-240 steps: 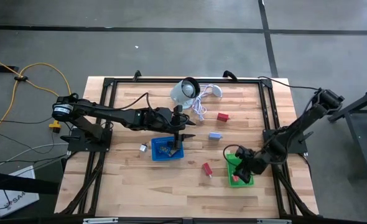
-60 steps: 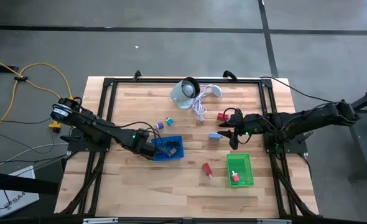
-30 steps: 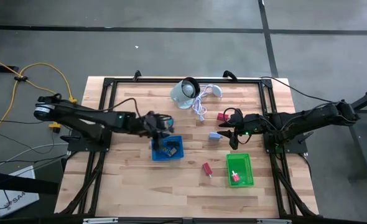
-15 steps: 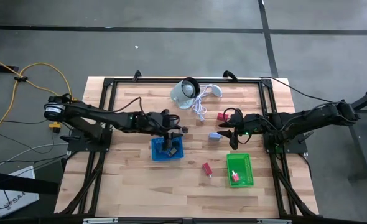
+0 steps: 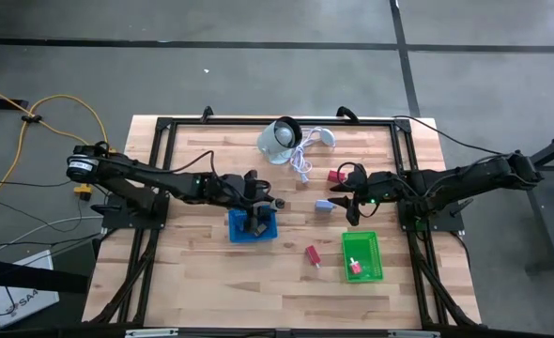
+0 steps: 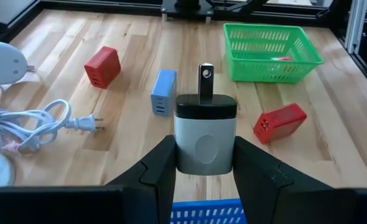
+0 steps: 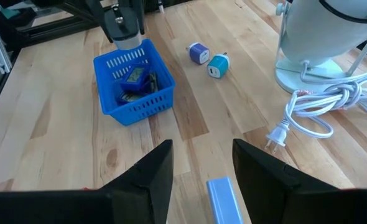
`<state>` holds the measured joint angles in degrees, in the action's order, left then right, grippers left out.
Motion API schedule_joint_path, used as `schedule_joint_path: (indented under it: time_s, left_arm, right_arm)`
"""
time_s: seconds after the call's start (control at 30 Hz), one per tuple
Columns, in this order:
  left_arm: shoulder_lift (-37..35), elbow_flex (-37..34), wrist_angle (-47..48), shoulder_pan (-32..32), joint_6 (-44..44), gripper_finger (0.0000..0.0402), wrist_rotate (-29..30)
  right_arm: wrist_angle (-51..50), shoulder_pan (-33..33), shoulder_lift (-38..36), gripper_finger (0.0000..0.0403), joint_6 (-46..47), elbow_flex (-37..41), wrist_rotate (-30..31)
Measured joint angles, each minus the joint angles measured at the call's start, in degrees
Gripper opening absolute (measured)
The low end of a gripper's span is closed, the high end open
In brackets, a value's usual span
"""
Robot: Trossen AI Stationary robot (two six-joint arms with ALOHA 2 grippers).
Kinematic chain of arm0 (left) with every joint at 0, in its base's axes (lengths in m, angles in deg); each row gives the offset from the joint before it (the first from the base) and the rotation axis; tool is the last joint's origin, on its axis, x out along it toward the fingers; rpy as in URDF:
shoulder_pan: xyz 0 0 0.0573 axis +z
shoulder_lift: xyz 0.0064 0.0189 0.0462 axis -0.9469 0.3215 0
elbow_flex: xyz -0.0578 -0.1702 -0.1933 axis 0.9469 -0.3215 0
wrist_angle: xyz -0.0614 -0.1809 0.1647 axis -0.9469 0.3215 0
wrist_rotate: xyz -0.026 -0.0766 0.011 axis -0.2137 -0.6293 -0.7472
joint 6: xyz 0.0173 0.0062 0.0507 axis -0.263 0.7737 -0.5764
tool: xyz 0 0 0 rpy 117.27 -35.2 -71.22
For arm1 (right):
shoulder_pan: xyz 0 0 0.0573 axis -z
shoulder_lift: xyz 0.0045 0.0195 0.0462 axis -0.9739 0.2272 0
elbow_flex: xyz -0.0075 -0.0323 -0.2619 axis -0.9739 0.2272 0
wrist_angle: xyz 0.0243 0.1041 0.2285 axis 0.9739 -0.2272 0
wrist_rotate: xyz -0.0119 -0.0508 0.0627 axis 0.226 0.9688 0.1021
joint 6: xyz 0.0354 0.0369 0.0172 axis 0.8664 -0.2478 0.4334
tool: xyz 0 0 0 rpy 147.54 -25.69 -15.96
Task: Pick & Place Office items
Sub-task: Put the white charger adapter into the green bin
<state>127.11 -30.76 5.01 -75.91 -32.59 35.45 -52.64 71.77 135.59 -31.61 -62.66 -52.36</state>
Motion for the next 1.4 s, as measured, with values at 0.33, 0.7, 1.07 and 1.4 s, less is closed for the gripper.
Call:
schedule_joint_path:
  time_s: [0.33, 0.7, 1.07, 1.4]
  left_arm:
    - [0.00, 0.02, -0.01, 0.00, -0.87, 0.0125, -0.06]
    - [0.00, 0.02, 0.01, 0.00, -0.71, 0.0125, 0.49]
    - [0.00, 0.02, -0.02, 0.00, 0.18, 0.0126, 0.49]
    - [-0.02, 0.02, -5.51, 0.00, -0.26, 0.0126, 0.47]
  right_arm:
    - [1.62, -0.02, 0.00, 0.0152, 0.17, 0.00, 0.00]
    - [6.07, -0.02, 0.11, 0.0152, 0.28, -0.02, 0.02]
    - [16.47, -0.02, 1.61, 0.0152, -2.88, -0.07, -2.33]
    - [32.93, -0.04, 15.11, 0.0152, -12.87, 0.00, -4.76]
